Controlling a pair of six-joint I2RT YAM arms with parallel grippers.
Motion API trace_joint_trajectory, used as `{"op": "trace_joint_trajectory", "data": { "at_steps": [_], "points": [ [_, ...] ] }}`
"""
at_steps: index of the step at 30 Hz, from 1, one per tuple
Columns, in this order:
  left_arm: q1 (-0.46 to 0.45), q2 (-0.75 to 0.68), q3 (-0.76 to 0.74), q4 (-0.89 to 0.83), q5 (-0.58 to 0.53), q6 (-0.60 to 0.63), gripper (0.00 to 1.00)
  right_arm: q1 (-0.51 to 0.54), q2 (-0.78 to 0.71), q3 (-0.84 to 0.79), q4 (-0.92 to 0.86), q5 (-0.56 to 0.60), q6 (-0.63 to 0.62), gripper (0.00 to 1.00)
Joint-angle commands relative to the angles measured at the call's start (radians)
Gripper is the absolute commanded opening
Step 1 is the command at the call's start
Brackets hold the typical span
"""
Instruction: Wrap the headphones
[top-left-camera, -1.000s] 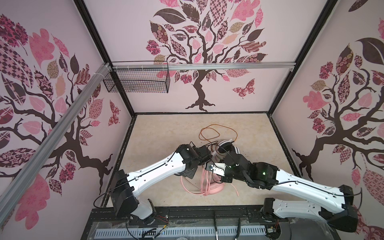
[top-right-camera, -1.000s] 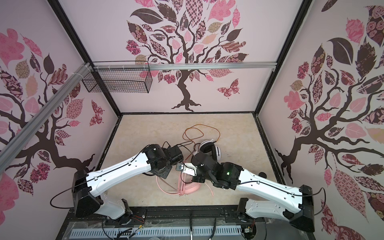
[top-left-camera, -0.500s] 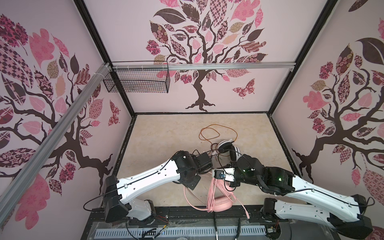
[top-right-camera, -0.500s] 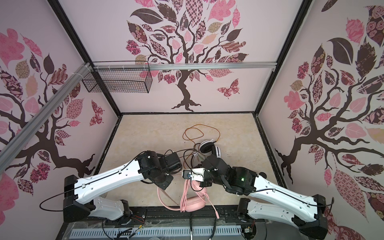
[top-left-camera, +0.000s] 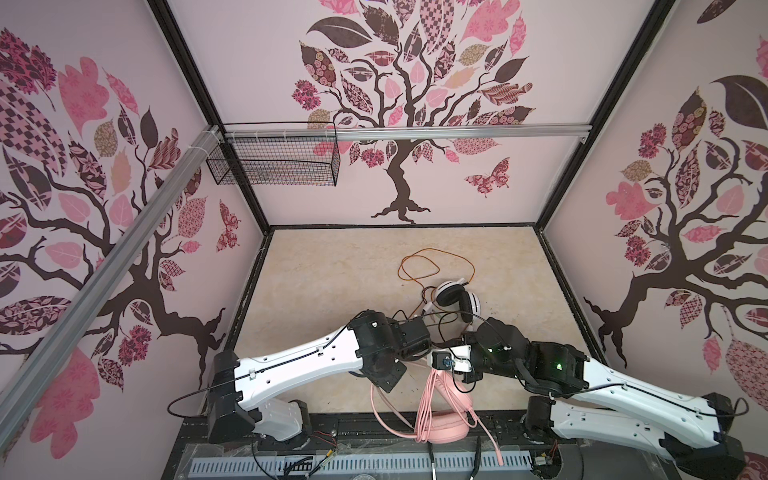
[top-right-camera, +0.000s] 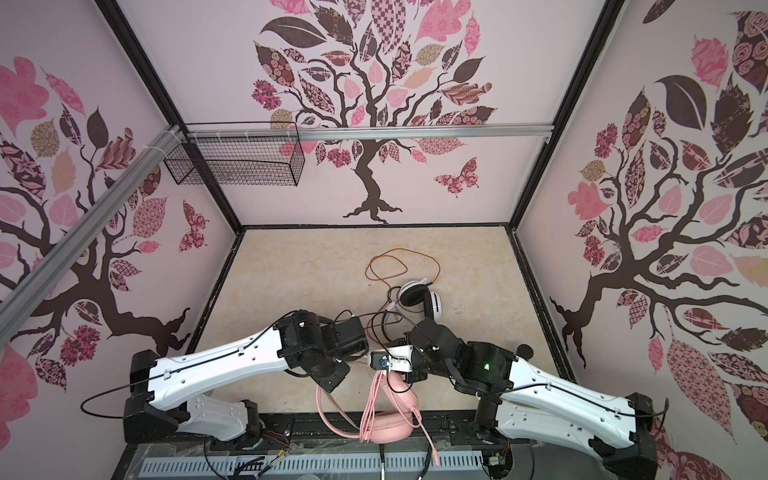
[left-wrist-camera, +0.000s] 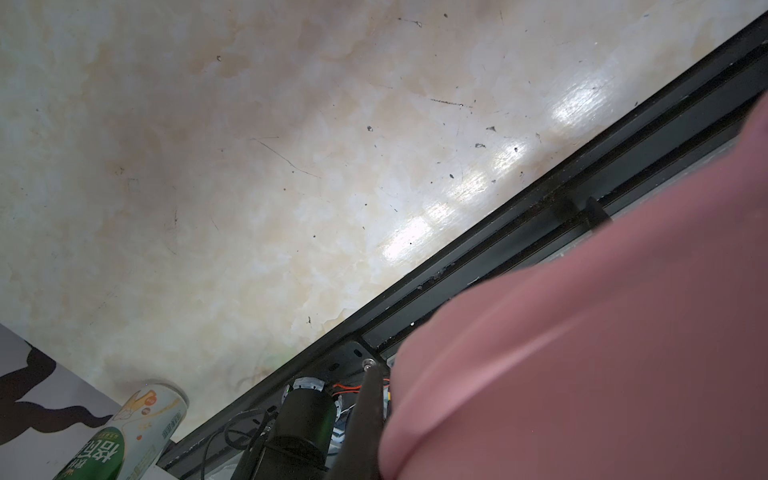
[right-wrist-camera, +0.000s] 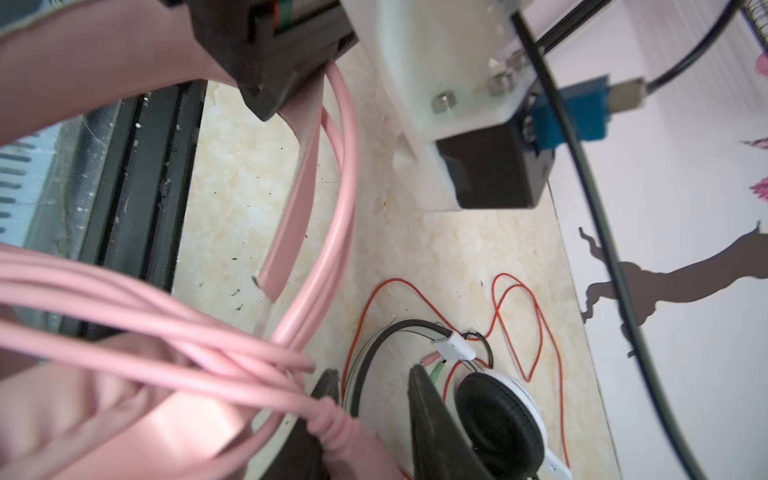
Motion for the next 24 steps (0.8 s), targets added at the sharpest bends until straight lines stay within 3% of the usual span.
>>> {"op": "trace_joint_trajectory", "data": {
  "at_steps": [1, 7, 16, 19, 24],
  "points": [
    [-0.019, -0.042, 0.038, -0.024, 0.077, 0.05, 0.0, -0.011, -0.02, -0.01, 0.052, 0.077, 0.015, 0.38],
    [-0.019, -0.053, 0.054, -0.024, 0.096, 0.054, 0.0, -0.011, -0.05, -0.054, 0.096, 0.103, 0.032, 0.49],
    [-0.02, -0.05, 0.06, -0.025, 0.108, 0.043, 0.0, -0.019, -0.051, -0.056, 0.077, 0.199, 0.152, 0.52],
    [-0.019, -0.044, 0.053, -0.025, 0.101, 0.033, 0.0, -0.061, -0.041, -0.032, 0.034, 0.178, 0.246, 0.52],
    [-0.02, -0.015, 0.028, -0.04, 0.059, -0.006, 0.0, -0.218, -0.038, 0.072, -0.062, 0.058, 0.438, 0.53]
  ]
}}
